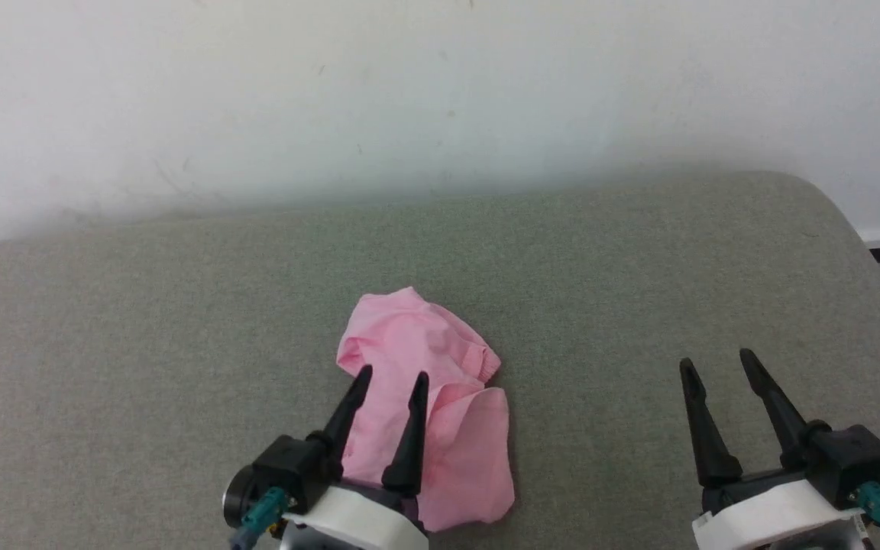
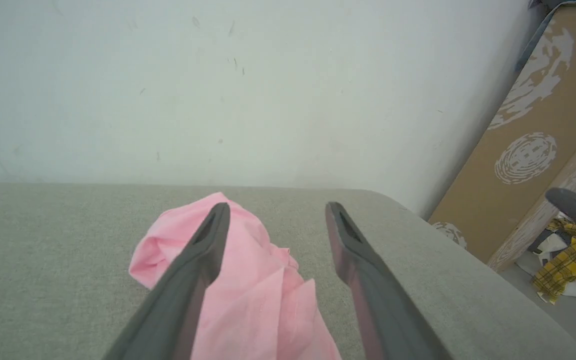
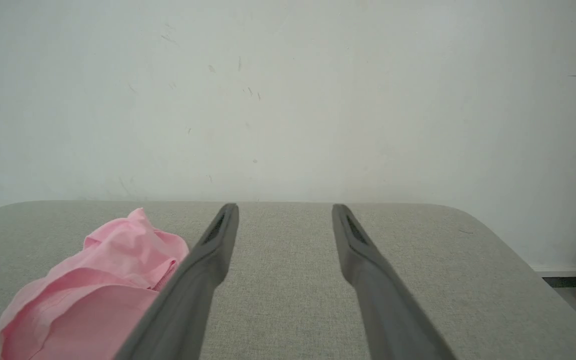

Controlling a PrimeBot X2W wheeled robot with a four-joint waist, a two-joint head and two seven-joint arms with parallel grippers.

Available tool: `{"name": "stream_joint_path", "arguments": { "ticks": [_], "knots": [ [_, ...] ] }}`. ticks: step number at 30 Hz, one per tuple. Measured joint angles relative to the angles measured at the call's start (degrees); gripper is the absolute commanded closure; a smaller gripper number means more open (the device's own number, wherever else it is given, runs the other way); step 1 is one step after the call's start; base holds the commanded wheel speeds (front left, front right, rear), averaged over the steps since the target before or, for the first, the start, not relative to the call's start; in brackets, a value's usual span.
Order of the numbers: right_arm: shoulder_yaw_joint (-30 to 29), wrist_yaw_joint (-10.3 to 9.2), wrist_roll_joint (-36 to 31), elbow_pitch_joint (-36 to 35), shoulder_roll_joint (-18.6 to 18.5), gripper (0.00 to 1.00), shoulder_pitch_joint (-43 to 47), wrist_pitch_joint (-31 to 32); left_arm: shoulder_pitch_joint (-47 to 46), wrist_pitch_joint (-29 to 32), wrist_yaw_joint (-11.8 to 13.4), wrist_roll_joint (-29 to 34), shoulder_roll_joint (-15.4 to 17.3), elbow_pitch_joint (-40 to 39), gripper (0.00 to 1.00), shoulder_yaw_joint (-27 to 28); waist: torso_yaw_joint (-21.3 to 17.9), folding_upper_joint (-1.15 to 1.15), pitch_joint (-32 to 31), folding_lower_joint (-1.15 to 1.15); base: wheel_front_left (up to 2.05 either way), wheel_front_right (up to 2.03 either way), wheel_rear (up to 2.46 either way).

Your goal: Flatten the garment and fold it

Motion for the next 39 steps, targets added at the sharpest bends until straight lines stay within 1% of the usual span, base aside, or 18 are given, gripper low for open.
{"name": "stream_joint_path", "arguments": {
  "ticks": [3,9,18,25,29,32,35,39],
  "knots": [
    [0.03,0.0,-0.03,-0.32,0.0,0.0,0.02,0.11,0.02,0.0,-0.47,1.36,-0.03,-2.83,0.0,2.19,0.62,0.0,0.2,0.01,0.0,0.0,0.0],
    [0.05,0.0,-0.2,-0.79,-0.01,0.0,0.07,0.59,0.03,0.01,-0.91,1.85,0.32,-3.97,0.0,7.95,1.8,0.0,0.51,0.01,0.0,0.0,0.0],
    [0.33,0.0,-0.76,-1.08,0.0,0.0,0.37,2.5,1.33,0.01,0.07,1.47,4.53,-2.1,0.0,18.28,2.61,0.0,0.45,0.01,0.0,0.0,0.0],
    [0.57,0.0,-1.04,-1.04,-0.01,0.0,0.88,4.09,4.43,0.01,0.04,0.63,6.27,-0.78,0.0,21.78,2.98,0.0,0.17,0.01,0.0,0.0,0.0],
    [1.26,0.0,-0.69,-0.44,-0.01,0.0,1.24,7.55,5.0,0.01,-0.07,0.62,6.24,-0.82,0.0,22.08,3.89,0.0,0.12,0.0,0.0,0.0,0.0],
    [4.57,-0.01,-0.41,0.27,-0.1,0.0,1.08,11.2,5.09,0.01,-0.43,0.64,6.0,-0.83,0.0,21.94,4.82,0.0,0.08,0.0,0.0,0.0,0.0],
    [10.29,-0.01,0.55,1.26,-0.05,0.0,-0.03,15.27,5.09,0.01,-0.52,0.66,5.5,-0.85,0.0,21.63,5.86,0.0,0.03,0.01,0.0,0.0,0.0],
    [18.46,-0.01,4.02,4.69,0.02,0.0,-3.6,20.27,5.08,0.0,-0.98,0.82,4.54,-0.85,0.0,20.89,7.23,0.0,-0.03,0.01,0.0,0.0,0.0]
  ]
}}
